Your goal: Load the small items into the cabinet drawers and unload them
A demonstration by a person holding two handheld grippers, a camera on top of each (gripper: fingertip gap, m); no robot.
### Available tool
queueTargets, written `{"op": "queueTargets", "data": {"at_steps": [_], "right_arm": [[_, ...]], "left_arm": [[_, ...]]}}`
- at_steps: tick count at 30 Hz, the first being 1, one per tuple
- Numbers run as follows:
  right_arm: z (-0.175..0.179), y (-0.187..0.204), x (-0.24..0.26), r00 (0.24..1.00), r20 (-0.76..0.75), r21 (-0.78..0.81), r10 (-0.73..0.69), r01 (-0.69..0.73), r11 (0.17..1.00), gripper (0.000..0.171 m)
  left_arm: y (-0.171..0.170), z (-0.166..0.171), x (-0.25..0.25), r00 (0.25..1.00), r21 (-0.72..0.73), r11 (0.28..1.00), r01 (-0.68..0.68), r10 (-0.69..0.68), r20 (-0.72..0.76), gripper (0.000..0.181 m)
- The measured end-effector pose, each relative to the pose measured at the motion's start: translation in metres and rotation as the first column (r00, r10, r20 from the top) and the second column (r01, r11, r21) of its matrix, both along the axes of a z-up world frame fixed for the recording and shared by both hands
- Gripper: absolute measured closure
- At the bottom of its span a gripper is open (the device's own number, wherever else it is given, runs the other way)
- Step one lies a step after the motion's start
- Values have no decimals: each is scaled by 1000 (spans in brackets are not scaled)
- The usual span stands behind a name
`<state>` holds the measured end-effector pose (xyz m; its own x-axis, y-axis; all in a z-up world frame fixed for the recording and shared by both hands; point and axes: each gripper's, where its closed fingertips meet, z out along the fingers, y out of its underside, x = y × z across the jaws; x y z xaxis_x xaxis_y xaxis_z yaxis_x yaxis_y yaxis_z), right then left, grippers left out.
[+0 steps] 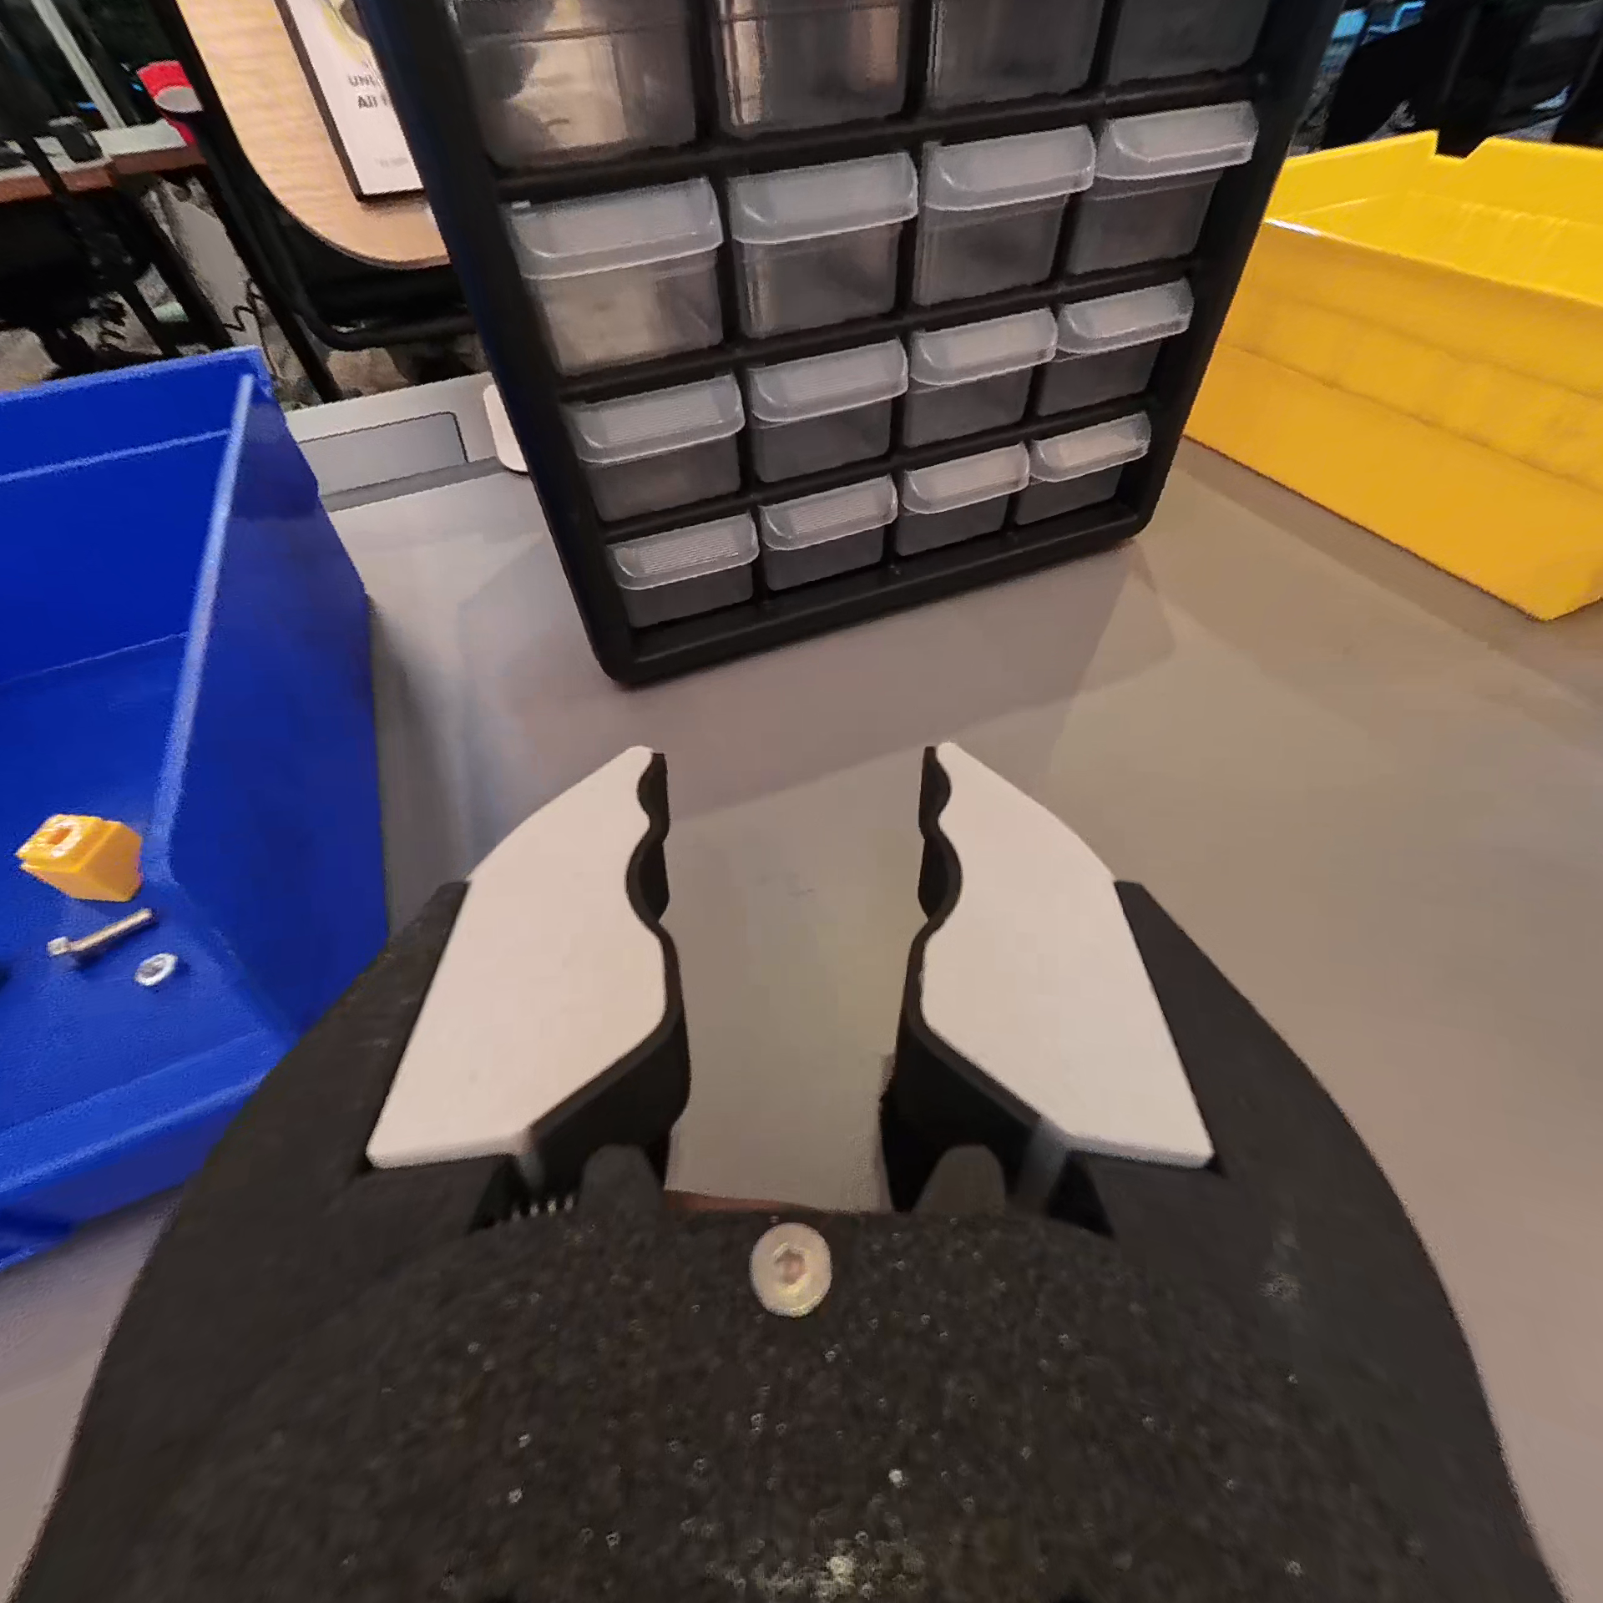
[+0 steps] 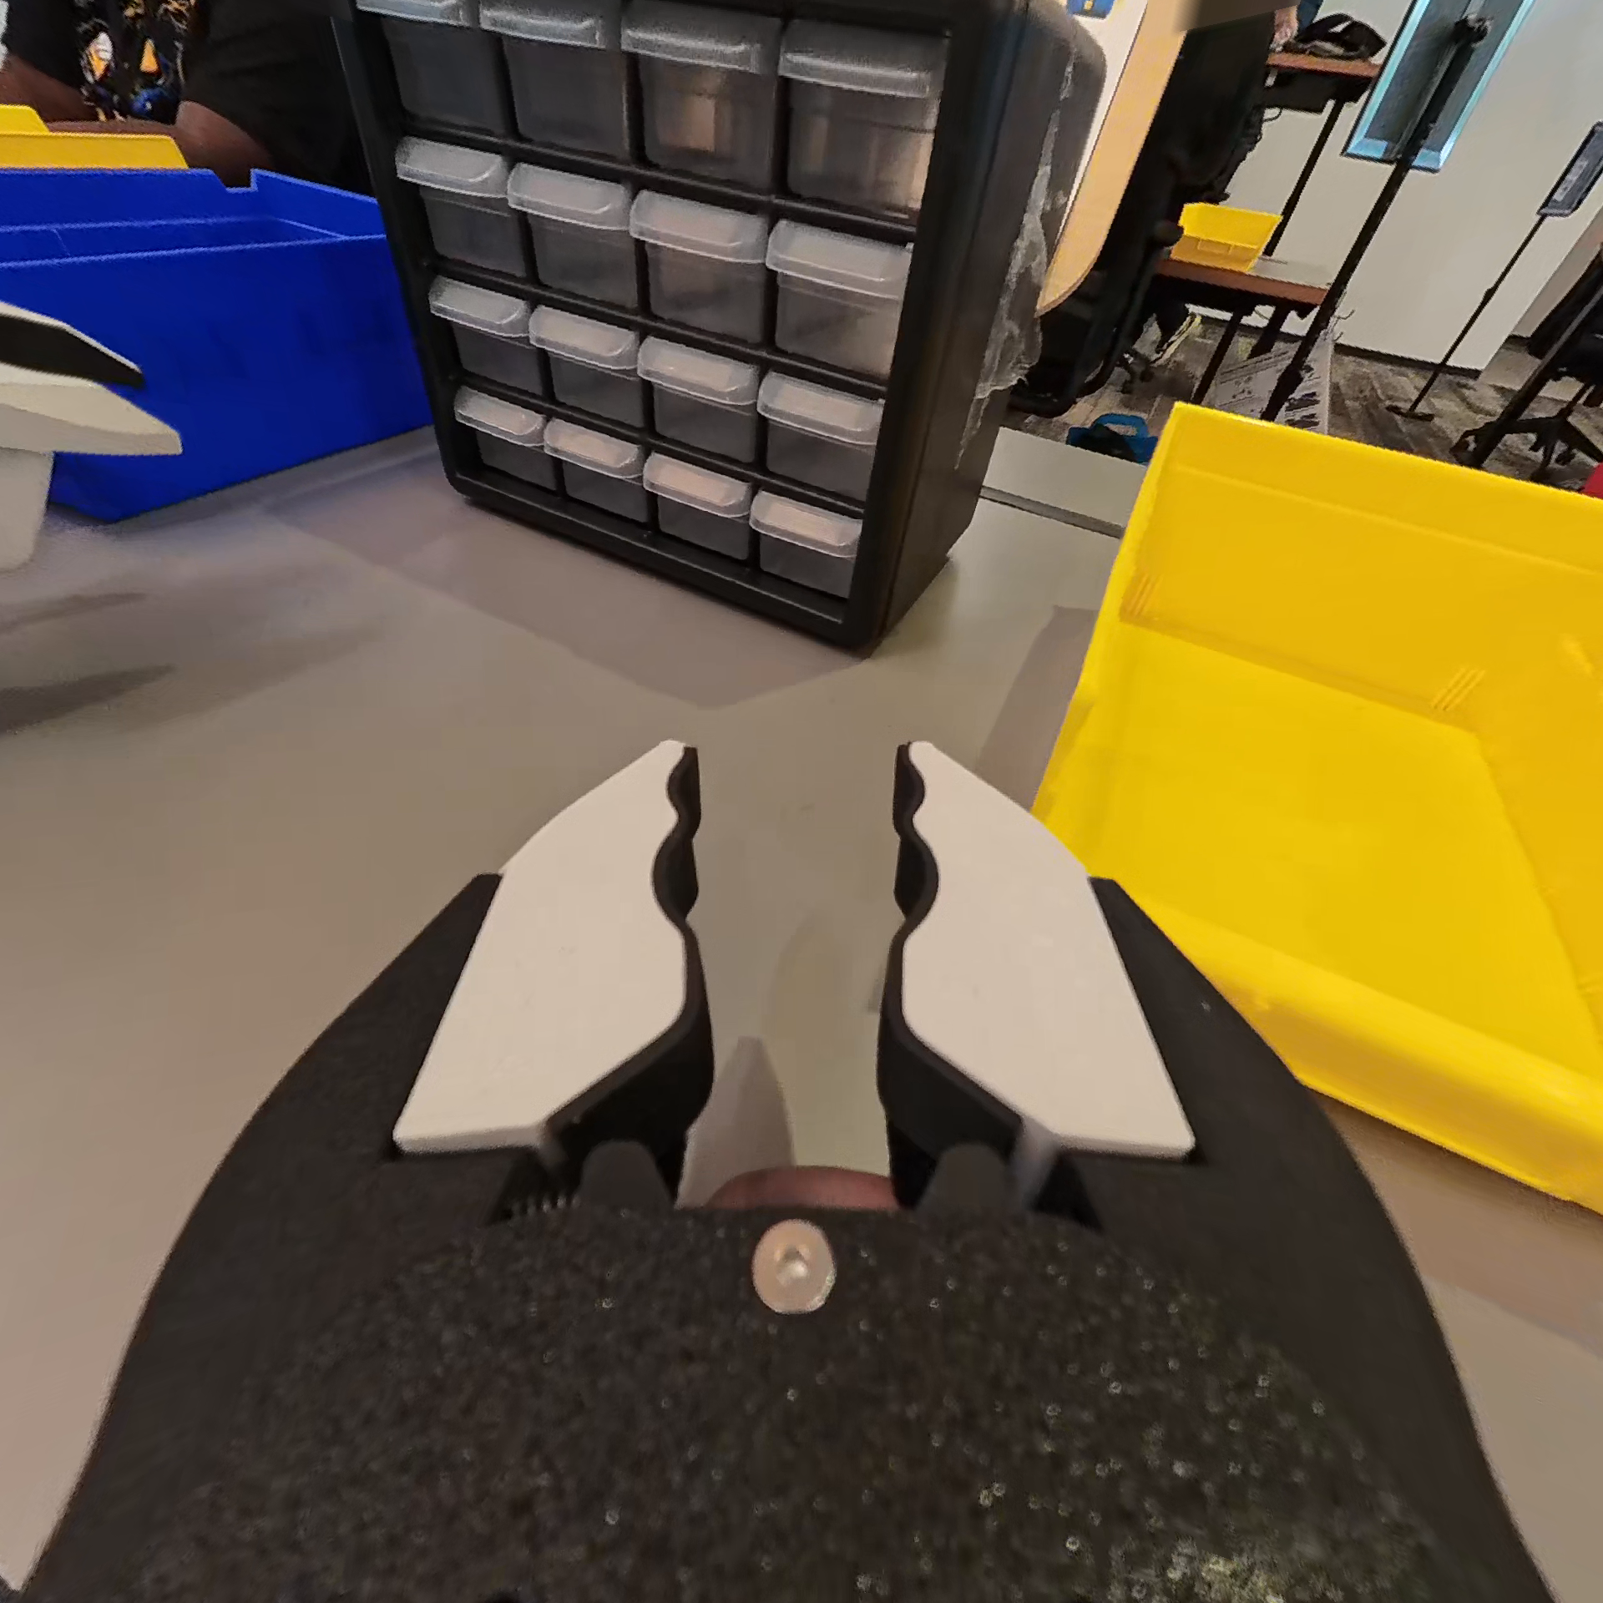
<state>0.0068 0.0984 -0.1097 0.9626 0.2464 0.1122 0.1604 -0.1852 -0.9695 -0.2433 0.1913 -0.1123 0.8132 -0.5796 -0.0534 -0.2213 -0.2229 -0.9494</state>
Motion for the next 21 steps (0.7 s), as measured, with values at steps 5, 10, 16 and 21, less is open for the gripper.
{"op": "queueTargets", "data": {"at_steps": [5,10,16,21], "right_arm": [[-2,4,-9,1000,6,-7,26,-26,1000,129],[-3,5,-12,999,20,-10,37,-37,999,129],[-3,4,-10,999,12,-11,33,-33,999,129],[-3,4,-10,999,13,-11,30,-30,999,129]], "left_arm": [[2,-4,-5,998,23,999,-24,26,-49,124],[1,-5,-5,999,5,1000,-17,18,-32,121],[-1,-4,-4,999,24,1000,-8,9,-48,120],[-2,-5,-2,997,35,999,-5,7,-72,120]]}}
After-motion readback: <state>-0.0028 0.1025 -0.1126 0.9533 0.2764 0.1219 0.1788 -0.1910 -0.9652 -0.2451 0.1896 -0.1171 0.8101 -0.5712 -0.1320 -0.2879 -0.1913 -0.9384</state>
